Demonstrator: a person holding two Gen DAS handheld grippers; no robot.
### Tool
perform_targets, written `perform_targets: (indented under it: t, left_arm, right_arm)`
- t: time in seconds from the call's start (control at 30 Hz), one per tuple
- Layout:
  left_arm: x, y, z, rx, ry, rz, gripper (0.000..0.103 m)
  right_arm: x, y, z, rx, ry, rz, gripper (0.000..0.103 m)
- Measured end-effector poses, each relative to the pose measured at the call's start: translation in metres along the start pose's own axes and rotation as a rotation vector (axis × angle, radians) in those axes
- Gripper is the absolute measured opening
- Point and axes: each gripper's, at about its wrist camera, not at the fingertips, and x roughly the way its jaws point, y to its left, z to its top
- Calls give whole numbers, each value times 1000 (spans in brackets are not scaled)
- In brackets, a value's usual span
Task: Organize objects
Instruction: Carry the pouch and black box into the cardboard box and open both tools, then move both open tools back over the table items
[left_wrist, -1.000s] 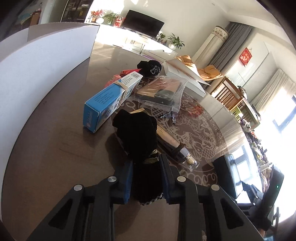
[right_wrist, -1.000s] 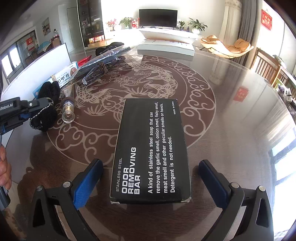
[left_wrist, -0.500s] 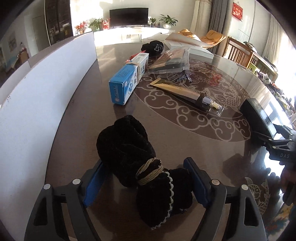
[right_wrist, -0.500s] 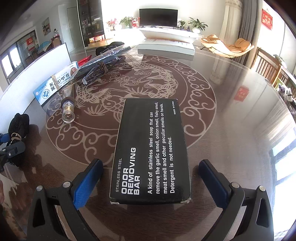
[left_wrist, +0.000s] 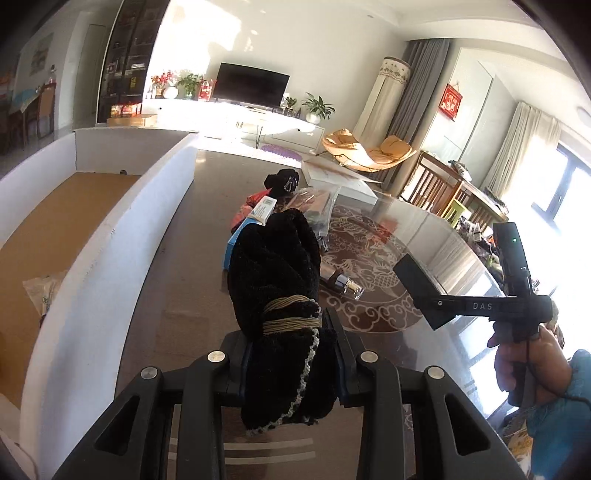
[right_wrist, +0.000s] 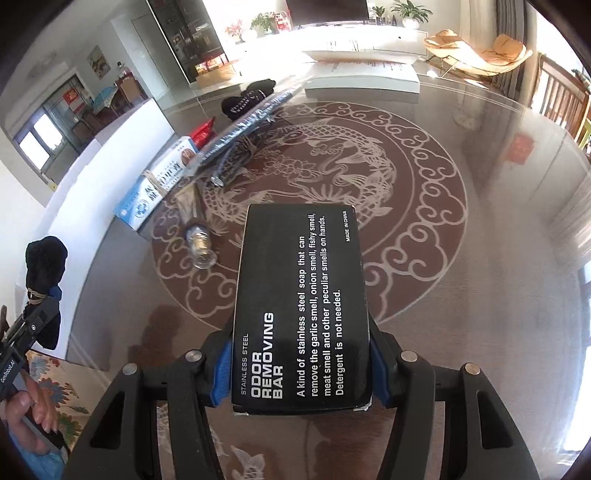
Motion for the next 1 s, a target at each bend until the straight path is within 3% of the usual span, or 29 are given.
perform_targets:
  t: [0.1,0.23,0.33,0.43,0.5,0.6,0.63,0.77,0.87,1.0]
  left_arm:
    - [-35,25,21,-28,-49,28,33]
    - [-73,85,45,-75,-87,166,33]
    - [-84,142,53,-132,-61,296,33]
    - [-85,187,50,-175,-4,392,35]
    - [-81,208,45,-210,50,448,43]
    - [-80,225,33,-255,86,527,69]
    - [-82,227,28,-265,73,535,72]
    - [-92,211,15,-233,25,524,72]
    - [-92,175,17,-165,-12,495,72]
    - [-83,97,17,-72,-46,297,72]
  right_arm:
    - [-7,55,18,-9,-31,142,58]
    - [-9,155,44,-104,-63,312,58]
    - [-1,236,57,-206,-53,400,58]
    - [15,309,61,-316,-46,417,59]
    - [32,347,60,-362,-20,420,59]
    - [63,383,56,-379,52,443,67]
    - [70,388,55,-372,67,452,75]
    - [65,369,45,-355,15,465,82]
    - [48,328,38,-382,-97,353,90]
    - [29,244,18,-396,-238,127,96]
